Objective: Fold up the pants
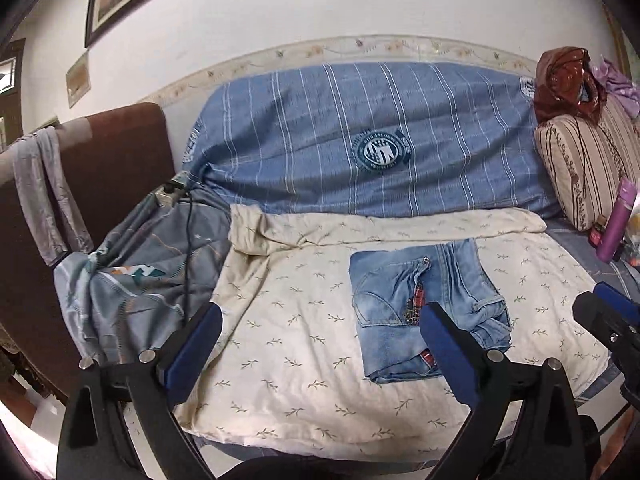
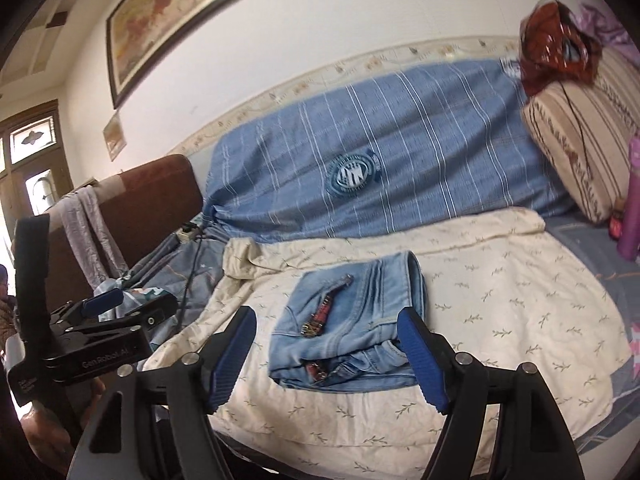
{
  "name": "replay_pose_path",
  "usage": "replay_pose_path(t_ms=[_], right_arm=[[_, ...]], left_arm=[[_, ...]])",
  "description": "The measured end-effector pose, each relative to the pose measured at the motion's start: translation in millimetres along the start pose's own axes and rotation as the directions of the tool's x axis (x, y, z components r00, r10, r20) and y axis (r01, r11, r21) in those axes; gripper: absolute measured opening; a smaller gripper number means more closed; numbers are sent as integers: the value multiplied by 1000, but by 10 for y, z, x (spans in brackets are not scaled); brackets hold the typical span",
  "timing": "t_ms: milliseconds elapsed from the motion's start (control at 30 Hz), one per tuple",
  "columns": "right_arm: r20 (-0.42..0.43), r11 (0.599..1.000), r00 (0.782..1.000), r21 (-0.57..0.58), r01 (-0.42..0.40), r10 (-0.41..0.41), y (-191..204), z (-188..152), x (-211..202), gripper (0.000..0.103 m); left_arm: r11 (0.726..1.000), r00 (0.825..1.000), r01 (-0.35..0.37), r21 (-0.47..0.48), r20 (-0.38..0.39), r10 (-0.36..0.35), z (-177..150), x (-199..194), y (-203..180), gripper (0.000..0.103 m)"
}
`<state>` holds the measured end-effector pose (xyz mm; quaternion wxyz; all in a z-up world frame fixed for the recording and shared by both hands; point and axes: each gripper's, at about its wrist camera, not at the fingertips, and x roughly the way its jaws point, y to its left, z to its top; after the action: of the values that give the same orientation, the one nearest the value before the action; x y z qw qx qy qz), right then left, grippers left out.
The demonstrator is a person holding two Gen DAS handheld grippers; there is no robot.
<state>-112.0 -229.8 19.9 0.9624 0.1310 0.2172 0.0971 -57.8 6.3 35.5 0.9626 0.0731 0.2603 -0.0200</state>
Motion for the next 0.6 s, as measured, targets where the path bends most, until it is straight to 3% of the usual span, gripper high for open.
replay_pose_path(t_ms=[300, 600], right_arm=[[69, 998, 997, -55, 19, -15, 194, -59, -166, 81], [3, 999, 1000, 41, 16, -16, -64, -227, 157, 82]], left_arm=[[999, 999, -46, -11, 11, 46, -93, -27, 38, 102], [996, 996, -87, -8, -33, 86, -162, 229, 57, 102]])
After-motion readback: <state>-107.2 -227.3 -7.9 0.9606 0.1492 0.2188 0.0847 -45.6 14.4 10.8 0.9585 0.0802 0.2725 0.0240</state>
